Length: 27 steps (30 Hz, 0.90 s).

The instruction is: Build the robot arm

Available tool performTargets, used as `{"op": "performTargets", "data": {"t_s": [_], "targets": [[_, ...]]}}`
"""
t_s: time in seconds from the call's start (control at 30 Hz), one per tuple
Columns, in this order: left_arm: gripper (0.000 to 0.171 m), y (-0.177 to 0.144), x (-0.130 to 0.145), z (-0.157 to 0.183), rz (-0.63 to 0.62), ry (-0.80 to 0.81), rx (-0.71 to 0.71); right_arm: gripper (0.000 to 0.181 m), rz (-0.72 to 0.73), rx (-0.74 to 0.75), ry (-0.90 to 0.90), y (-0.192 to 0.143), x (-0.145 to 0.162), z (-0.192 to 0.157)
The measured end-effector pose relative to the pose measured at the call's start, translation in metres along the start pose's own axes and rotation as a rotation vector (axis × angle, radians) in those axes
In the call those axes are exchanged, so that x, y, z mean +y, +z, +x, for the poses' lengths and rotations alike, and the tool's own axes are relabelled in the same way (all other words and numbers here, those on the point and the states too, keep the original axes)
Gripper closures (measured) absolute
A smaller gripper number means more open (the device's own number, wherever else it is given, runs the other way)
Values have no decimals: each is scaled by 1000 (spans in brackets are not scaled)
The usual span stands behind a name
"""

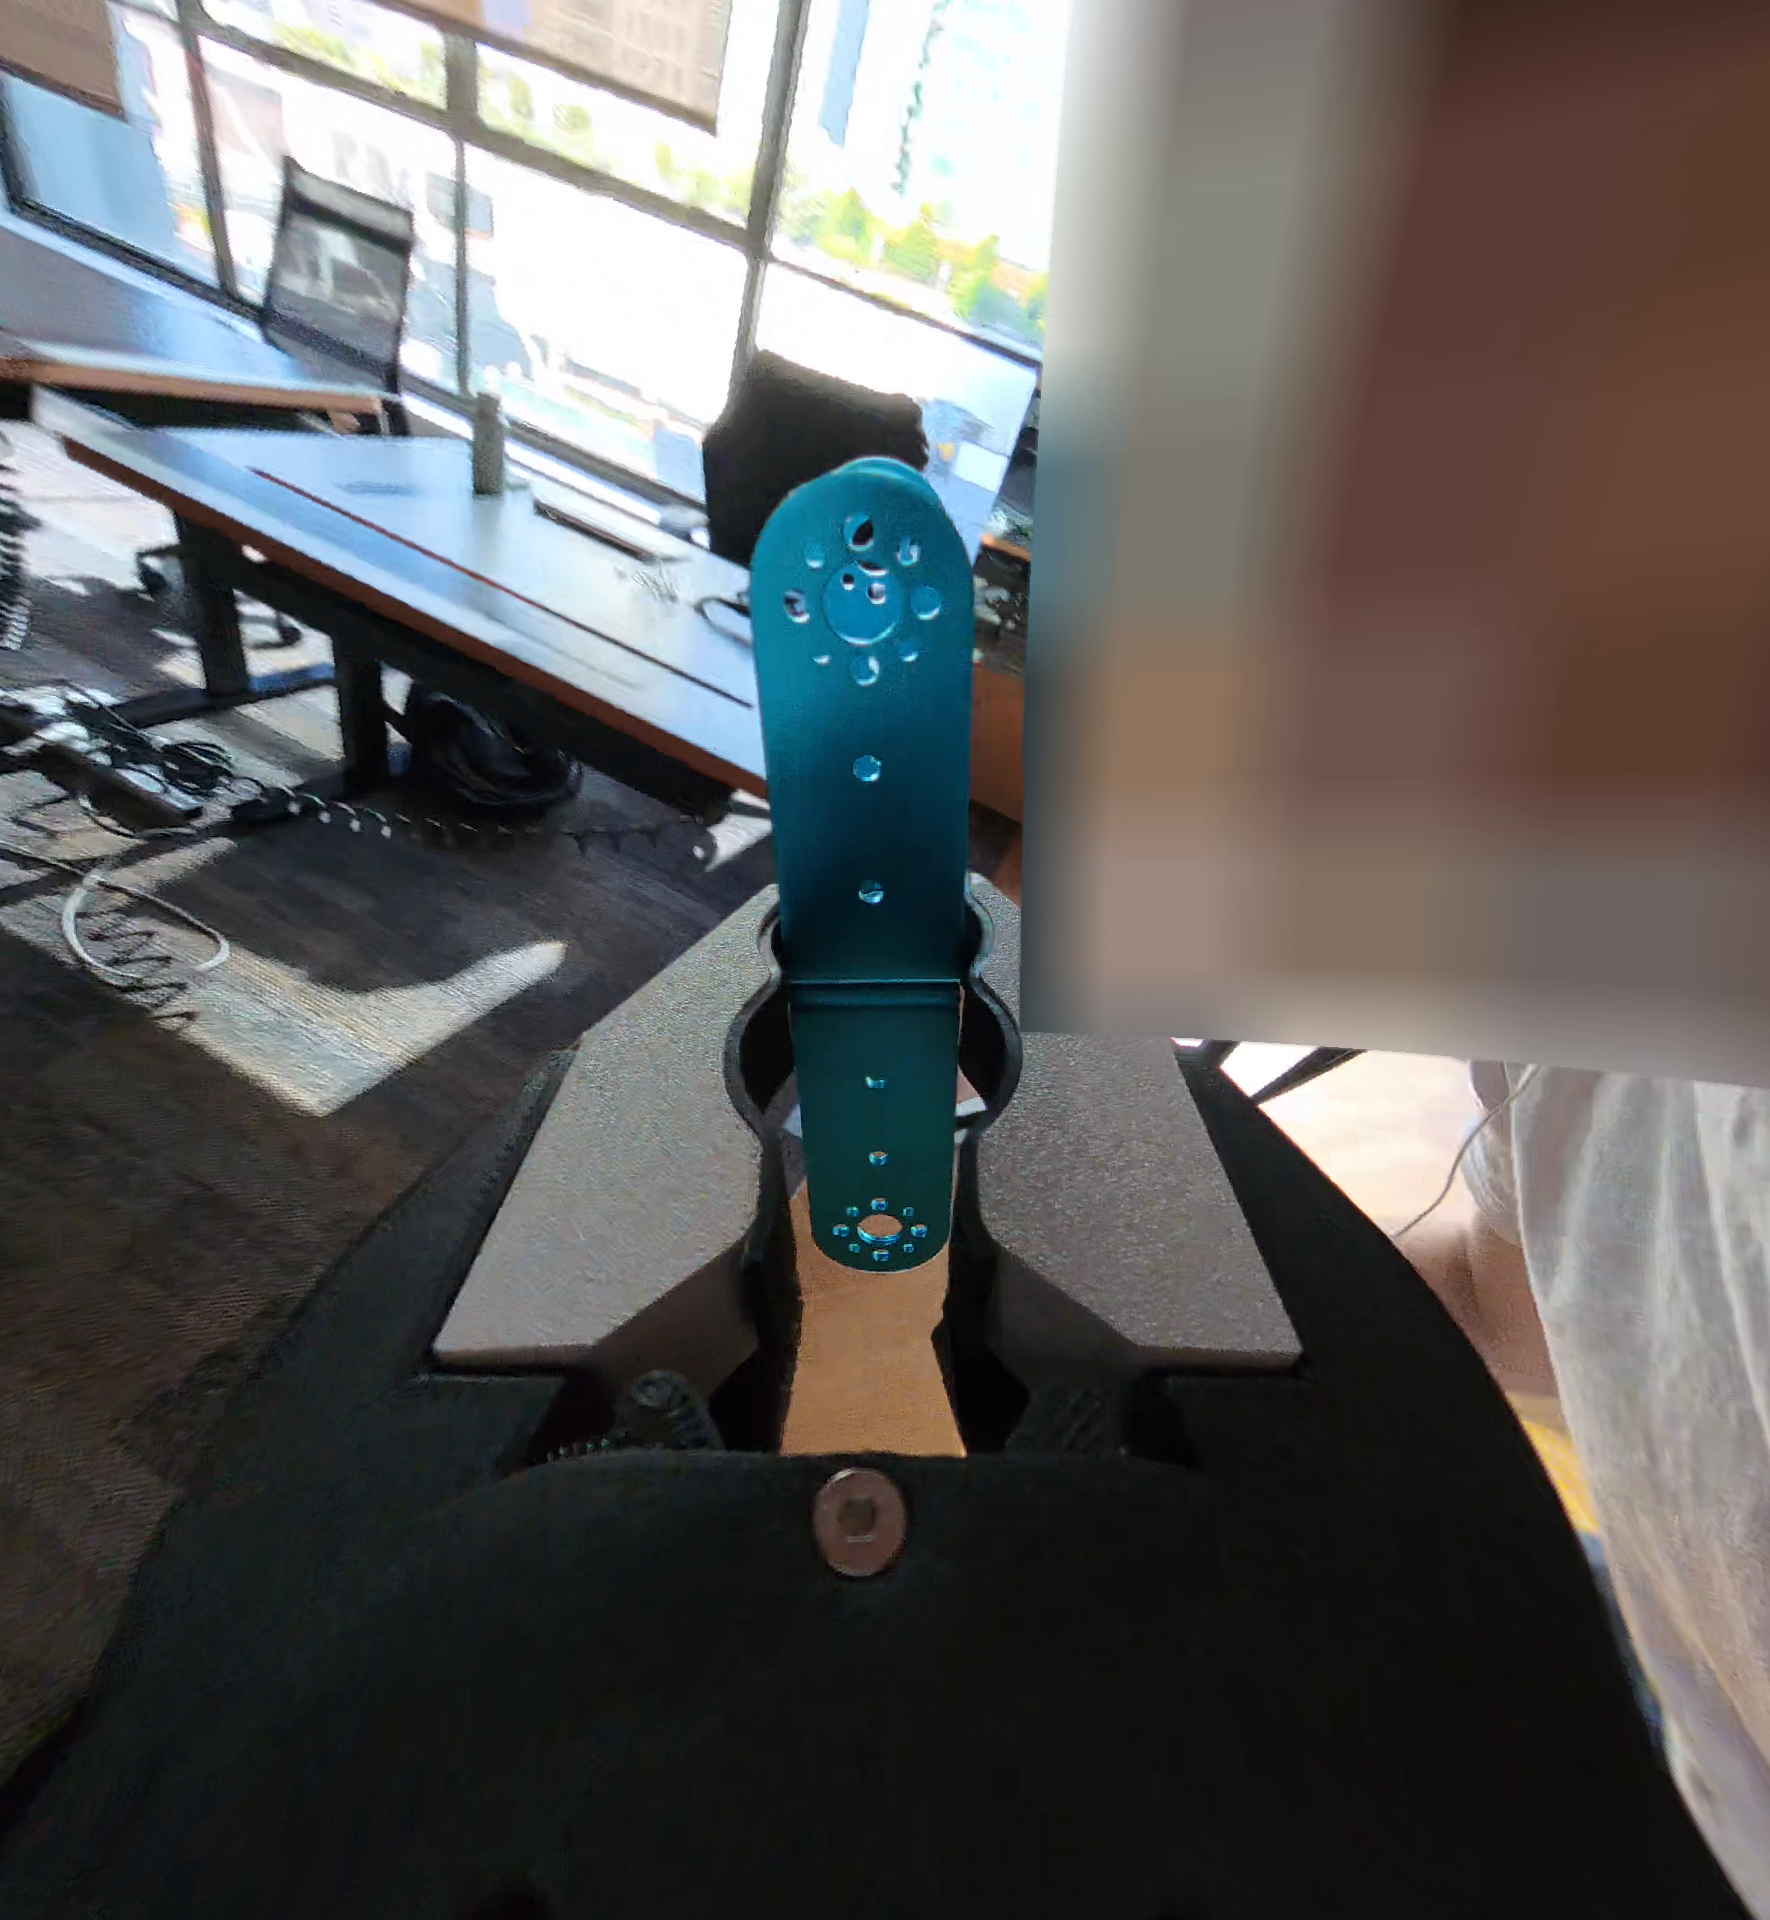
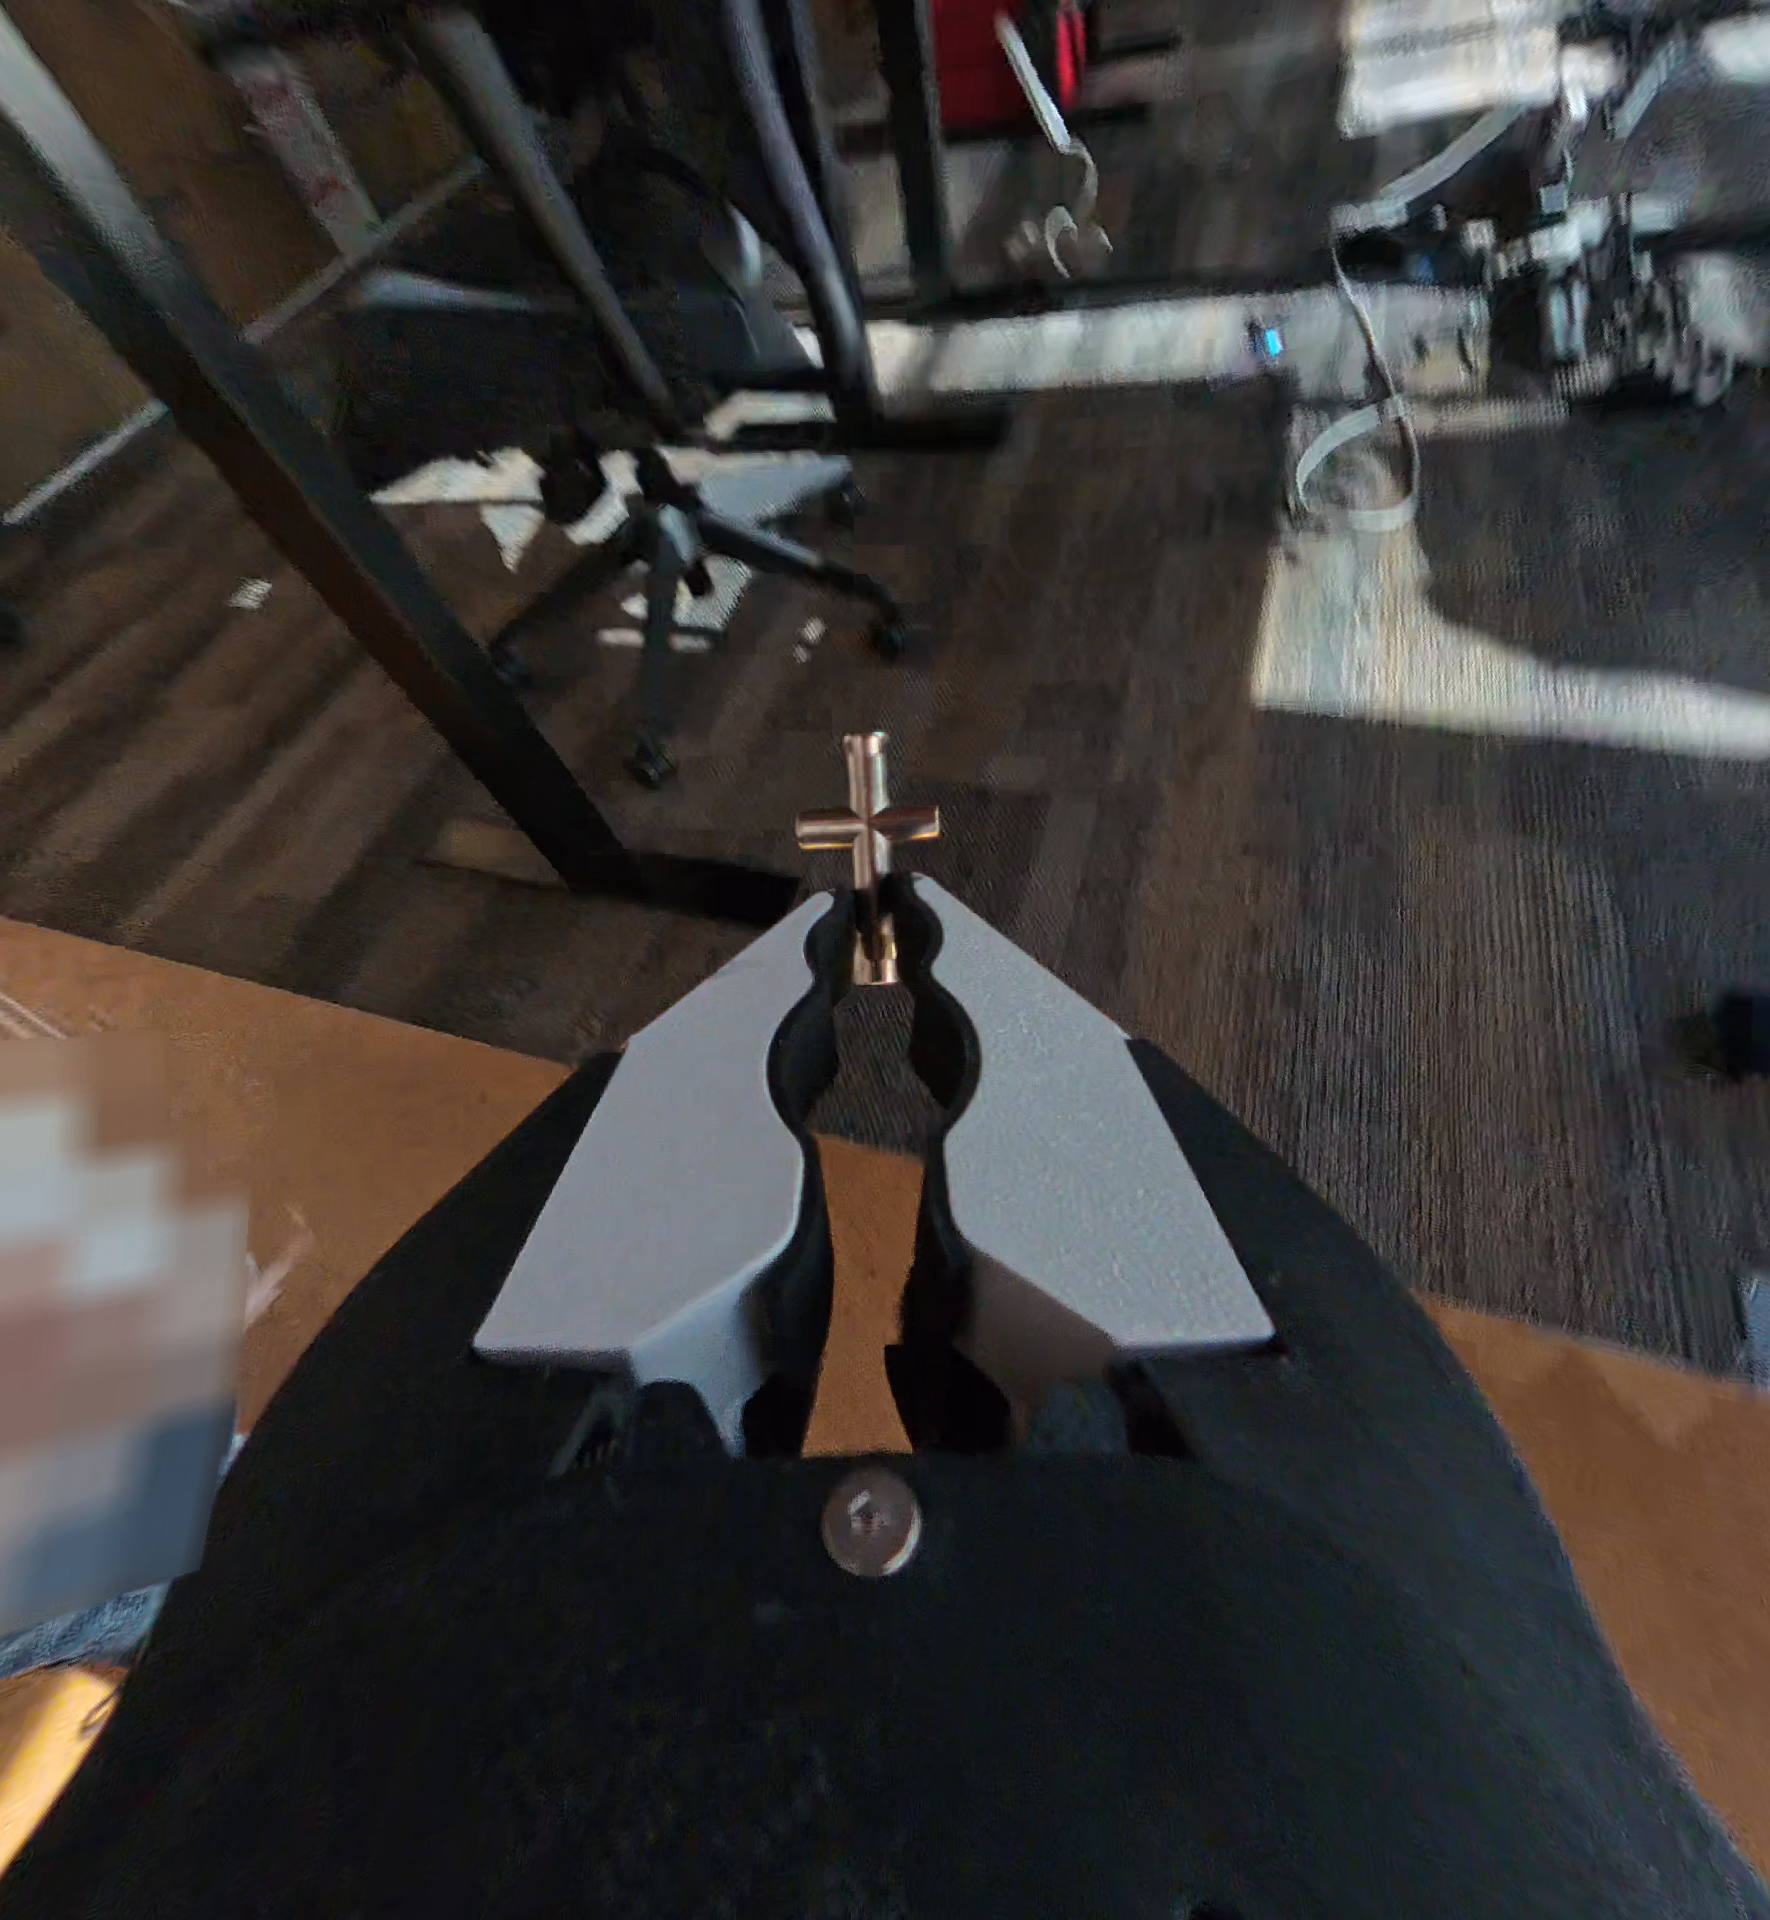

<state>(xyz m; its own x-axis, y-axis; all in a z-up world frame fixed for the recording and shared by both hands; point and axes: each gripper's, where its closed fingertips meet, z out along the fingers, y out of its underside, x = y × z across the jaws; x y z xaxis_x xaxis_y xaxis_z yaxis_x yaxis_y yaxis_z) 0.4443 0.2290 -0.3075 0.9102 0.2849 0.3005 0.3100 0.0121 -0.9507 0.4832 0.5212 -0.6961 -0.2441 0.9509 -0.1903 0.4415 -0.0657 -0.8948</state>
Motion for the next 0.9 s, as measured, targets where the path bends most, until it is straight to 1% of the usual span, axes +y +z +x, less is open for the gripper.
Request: {"op": "performTargets", "data": {"t_s": [0.03,0.1,0.13,0.2,0.27,0.3,0.33,0.37,0.43,0.47,0.5,0.57,0.63,0.7,0.77,0.83,0.9], "targets": [[146,-26,-35,11,22,6,-31,175,39,-32,-66,-12,-61,-28],[146,-82,-95,24,38,63,-111,175,131,-72,-196,-34,-174,-82],[146,-111,-120,24,29,112,-161,175,172,-82,-252,-44,-225,-108],[146,-174,-162,17,6,211,-244,174,246,-89,-334,-59,-319,-161],[146,-241,-196,-1,-15,314,-308,174,337,-110,-388,-71,-401,-226],[145,-276,-211,-14,-31,370,-342,174,365,-111,-396,-74,-435,-260],[143,-308,-226,-28,-45,421,-363,174,388,-108,-406,-74,-465,-296],[145,-338,-242,-43,-47,458,-370,175,419,-100,-427,-74,-492,-333],[145,-391,-270,-74,-64,476,-373,175,451,-36,-479,-65,-535,-403],[145,-414,-282,-91,-83,491,-383,175,460,-27,-508,-56,-552,-440],[146,-436,-292,-109,-109,515,-401,176,460,-53,-531,-43,-567,-481],[145,-472,-305,-138,-160,566,-421,175,408,-168,-579,-10,-587,-564],[145,-497,-315,-160,-198,625,-416,175,391,-228,-689,17,-607,-637],[145,-511,-319,-181,-246,660,-383,175,404,-260,-841,37,-631,-697],[145,-516,-324,-200,-263,643,-314,175,401,-279,-1038,56,-655,-744],[146,-514,-327,-215,-282,554,-180,175,395,-309,-1222,74,-680,-780],[146,-511,-335,-236,-277,465,-75,175,459,-302,-1406,93,-711,-808]]}}
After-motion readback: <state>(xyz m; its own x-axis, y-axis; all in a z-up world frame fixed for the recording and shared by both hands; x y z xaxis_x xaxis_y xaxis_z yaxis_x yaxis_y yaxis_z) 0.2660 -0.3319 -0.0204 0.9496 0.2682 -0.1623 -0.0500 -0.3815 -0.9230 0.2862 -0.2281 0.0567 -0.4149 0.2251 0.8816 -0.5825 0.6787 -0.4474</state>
